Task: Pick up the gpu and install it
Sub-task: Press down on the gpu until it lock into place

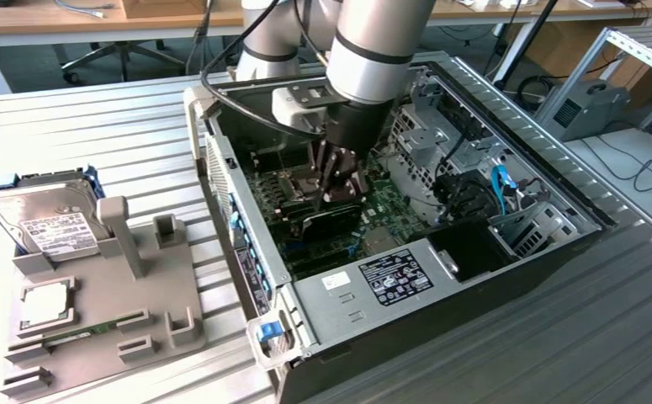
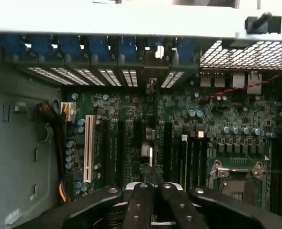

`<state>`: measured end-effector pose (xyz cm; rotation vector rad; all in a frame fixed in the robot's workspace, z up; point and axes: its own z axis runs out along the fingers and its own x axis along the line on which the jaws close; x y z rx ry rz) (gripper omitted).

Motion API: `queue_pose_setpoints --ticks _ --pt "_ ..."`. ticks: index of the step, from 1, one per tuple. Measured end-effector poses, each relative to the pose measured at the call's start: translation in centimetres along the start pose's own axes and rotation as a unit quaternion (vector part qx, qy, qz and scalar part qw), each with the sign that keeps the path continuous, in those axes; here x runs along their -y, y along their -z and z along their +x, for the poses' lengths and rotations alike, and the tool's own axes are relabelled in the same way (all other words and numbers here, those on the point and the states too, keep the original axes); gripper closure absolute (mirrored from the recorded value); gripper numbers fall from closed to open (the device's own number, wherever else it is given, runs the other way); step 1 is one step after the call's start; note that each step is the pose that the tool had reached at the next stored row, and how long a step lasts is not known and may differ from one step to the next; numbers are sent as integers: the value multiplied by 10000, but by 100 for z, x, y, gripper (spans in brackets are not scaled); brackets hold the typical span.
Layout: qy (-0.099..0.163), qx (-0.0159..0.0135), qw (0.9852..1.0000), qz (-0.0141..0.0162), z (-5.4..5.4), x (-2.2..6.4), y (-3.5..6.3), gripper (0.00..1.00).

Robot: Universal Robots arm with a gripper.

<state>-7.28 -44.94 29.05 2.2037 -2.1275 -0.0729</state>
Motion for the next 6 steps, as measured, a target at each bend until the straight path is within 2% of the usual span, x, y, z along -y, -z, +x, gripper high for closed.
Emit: queue_pose_setpoints --ticks 1,2,6 --pt "0 4 10000 -1 1 19 13 89" --pt "5 60 10000 -1 5 63 148 89" --pt "5 59 10000 -2 5 64 149 89"
